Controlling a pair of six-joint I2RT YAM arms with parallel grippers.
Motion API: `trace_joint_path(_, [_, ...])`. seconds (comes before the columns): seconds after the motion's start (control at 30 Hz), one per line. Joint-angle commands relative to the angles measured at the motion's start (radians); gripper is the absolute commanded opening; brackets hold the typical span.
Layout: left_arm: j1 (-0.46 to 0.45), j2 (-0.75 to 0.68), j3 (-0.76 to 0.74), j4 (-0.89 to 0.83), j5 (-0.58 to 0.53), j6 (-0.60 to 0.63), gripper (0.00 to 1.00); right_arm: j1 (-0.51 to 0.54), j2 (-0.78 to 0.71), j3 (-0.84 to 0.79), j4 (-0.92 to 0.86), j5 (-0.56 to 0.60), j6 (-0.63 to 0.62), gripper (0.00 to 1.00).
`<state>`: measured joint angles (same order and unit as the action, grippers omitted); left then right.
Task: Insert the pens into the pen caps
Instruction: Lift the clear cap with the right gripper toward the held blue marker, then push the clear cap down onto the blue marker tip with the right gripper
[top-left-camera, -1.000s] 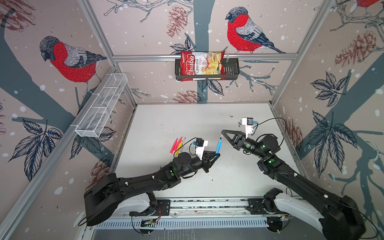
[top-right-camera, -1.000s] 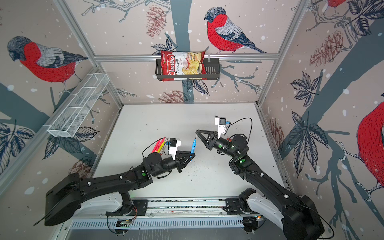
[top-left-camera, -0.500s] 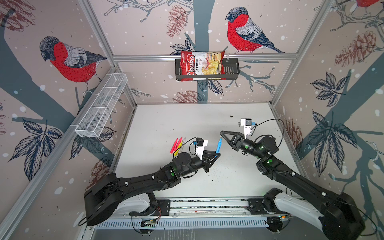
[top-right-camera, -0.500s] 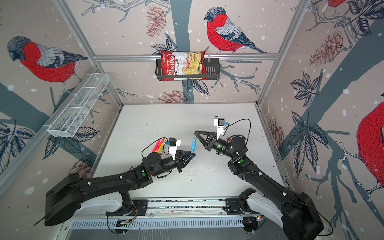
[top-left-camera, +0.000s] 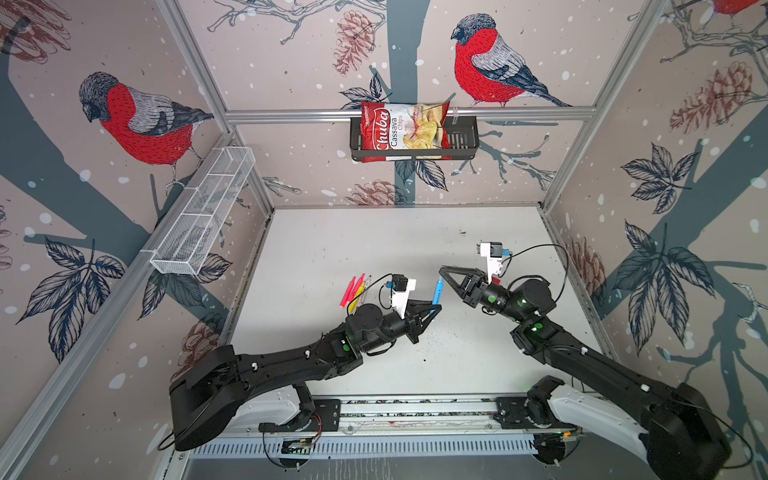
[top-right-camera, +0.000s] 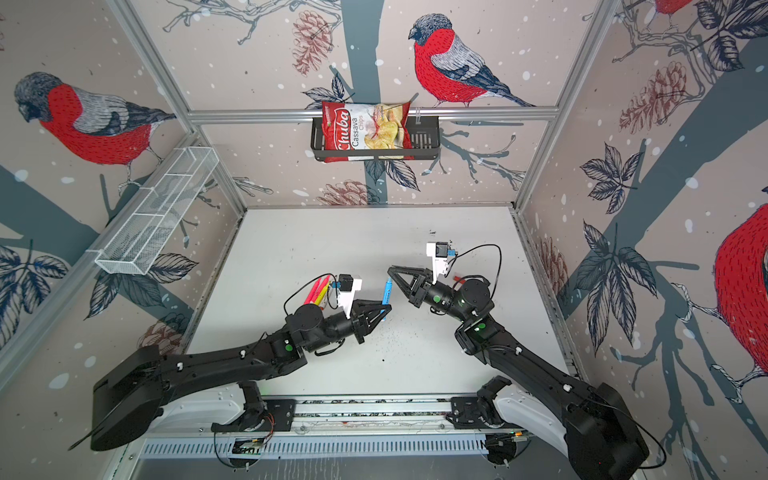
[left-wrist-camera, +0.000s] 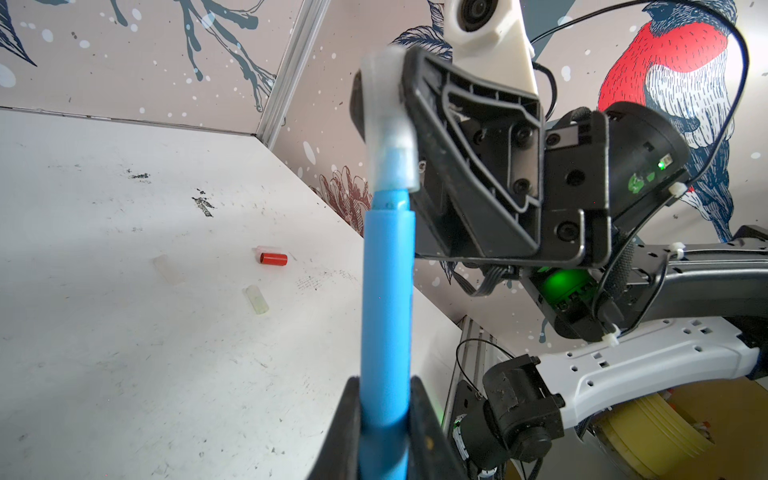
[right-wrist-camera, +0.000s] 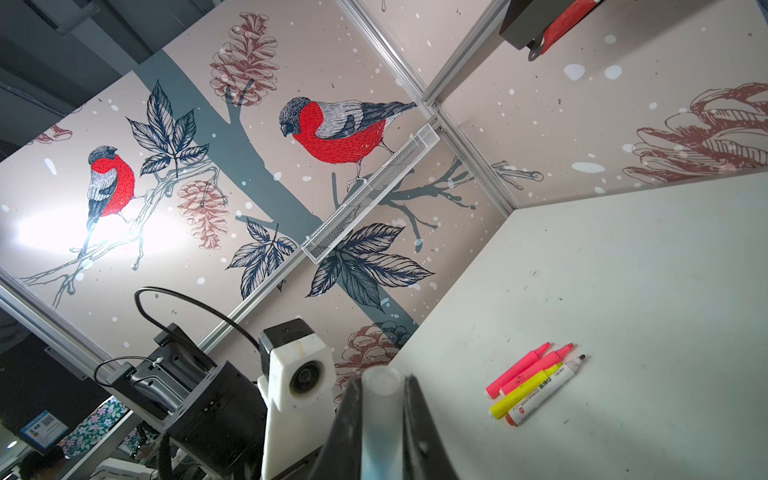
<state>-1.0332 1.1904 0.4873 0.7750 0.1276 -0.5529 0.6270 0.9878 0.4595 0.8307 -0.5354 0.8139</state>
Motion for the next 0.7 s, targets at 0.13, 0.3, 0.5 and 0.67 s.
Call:
trace_joint_path(0.13, [-0.001,0.003,0.029,0.136,-0.002,-0.007,0.00,0.030,-0.015,0.004,-0.011,-0.059,-0.049,0.12])
trace_joint_path(0.3, [-0.001,-0.022,0.049,0.143,-0.008,0.004,0.00,0.049,-0.035,0.009,-0.048,-0.077,-0.094,0.12])
trace_joint_path(0.5, [0.001,-0.055,0.062,0.153,-0.003,0.030,0.00,0.069,-0.032,0.024,-0.096,-0.090,-0.140,0.02])
trace_joint_path(0.67, [0.011,-0.081,0.069,0.159,0.024,0.047,0.00,0.077,-0.031,0.009,-0.095,-0.094,-0.140,0.00])
